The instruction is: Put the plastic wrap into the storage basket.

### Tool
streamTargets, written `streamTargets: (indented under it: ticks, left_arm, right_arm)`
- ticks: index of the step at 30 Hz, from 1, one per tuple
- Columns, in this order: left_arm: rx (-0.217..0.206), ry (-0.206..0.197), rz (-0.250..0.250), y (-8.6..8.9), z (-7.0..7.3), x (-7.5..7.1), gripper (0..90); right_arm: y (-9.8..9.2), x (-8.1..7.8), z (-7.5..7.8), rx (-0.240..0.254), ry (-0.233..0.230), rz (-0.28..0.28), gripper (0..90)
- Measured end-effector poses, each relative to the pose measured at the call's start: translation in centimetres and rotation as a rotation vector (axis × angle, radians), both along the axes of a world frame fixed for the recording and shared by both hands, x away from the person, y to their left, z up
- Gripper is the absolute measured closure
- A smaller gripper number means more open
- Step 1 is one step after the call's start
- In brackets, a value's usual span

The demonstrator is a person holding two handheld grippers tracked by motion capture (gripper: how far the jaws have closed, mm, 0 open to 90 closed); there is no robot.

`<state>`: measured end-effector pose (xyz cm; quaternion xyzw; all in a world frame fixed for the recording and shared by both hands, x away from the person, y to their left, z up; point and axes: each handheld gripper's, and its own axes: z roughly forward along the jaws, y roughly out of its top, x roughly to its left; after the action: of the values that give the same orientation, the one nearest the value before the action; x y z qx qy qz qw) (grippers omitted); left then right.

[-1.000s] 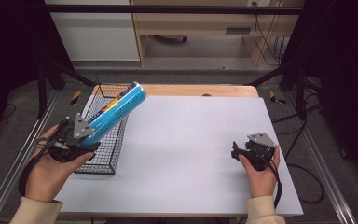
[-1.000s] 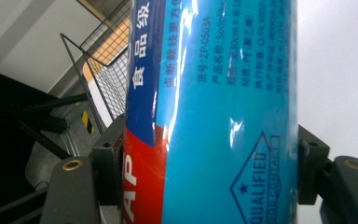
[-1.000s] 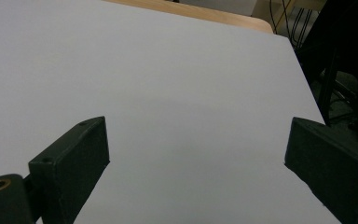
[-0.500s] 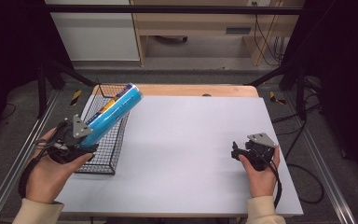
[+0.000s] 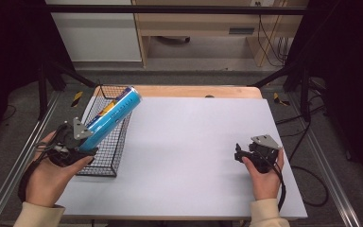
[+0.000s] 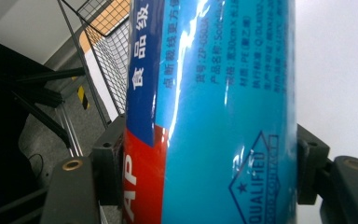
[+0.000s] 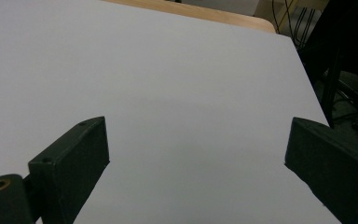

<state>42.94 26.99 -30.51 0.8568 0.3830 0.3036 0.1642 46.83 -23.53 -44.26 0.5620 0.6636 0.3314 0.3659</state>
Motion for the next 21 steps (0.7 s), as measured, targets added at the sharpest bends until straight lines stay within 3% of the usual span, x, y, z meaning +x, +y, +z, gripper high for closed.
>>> streamTargets:
  ticks: [11,17,21]
  left_arm:
    - [-0.002,0.039,0.041,0.3,-0.4,0.4,31.7]
    - [0.013,0.100,0.083,0.7,-1.1,1.6,31.7]
    - [-0.001,0.124,0.113,1.1,-1.7,2.3,31.7]
  right_arm:
    - [0.1,0.0,0.0,0.001,0.010,0.001,6.3]
    - [0.1,0.0,-0.1,0.004,0.011,0.005,6.3]
    - [0.1,0.0,0.0,0.009,0.010,0.009,6.3]
